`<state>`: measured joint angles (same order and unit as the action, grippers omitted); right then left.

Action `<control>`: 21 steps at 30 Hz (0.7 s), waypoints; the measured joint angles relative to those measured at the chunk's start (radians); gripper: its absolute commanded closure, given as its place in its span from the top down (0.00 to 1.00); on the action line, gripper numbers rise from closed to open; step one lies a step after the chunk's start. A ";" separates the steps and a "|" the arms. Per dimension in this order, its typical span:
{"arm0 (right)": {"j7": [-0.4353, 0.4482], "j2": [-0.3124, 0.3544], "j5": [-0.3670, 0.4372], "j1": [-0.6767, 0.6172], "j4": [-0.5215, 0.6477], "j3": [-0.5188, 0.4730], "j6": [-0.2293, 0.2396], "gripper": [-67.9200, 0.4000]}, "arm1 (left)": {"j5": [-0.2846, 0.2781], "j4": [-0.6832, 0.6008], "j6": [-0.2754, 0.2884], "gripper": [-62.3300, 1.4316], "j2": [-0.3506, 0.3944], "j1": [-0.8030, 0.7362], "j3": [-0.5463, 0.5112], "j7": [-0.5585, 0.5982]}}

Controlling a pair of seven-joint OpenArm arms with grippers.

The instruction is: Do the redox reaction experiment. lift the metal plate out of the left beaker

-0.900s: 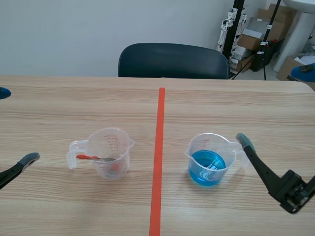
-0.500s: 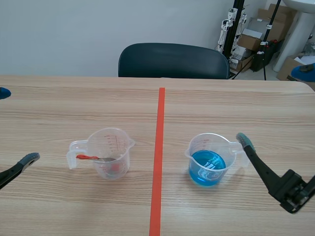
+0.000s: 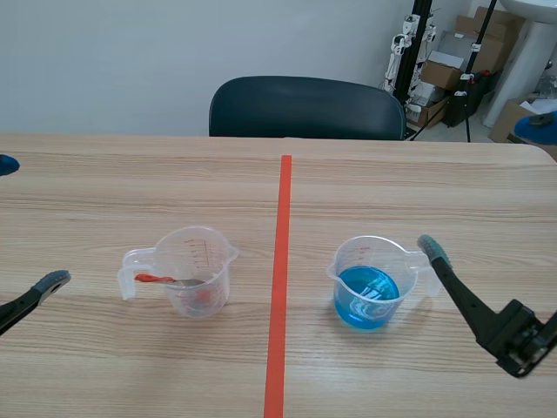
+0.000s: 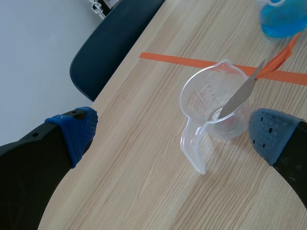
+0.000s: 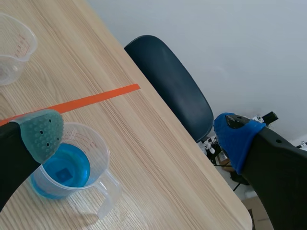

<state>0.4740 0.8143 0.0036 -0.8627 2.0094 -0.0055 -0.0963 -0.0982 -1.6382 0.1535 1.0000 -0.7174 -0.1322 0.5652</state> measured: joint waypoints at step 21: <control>0.031 0.549 0.157 -0.082 -0.014 0.000 -0.011 1.00 | 0.040 0.235 0.132 1.00 -0.229 0.001 0.000 0.043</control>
<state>0.5049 1.3628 0.1608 -0.9451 1.9957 -0.0051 -0.1078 -0.0586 -1.4033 0.2852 0.7715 -0.7166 -0.1322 0.6086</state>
